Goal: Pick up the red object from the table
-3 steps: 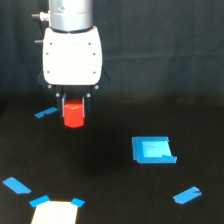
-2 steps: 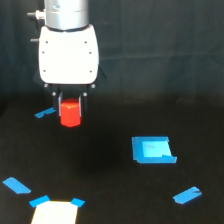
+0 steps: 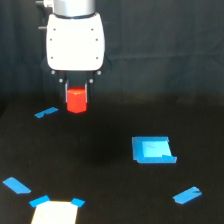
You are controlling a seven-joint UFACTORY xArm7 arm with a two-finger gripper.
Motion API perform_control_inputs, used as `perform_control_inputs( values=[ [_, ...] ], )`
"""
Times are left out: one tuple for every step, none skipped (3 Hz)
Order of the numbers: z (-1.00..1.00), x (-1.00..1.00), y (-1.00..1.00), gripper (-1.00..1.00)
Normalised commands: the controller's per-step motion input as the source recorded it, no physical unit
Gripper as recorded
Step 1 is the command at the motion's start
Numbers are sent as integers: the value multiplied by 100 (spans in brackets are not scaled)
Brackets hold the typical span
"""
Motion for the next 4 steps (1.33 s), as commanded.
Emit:
perform_control_inputs(
  values=[
    [23, -25, -57, -100],
    [27, 1, 51, -97],
    [52, 29, 56, -75],
    [100, 56, 43, -100]
  ],
)
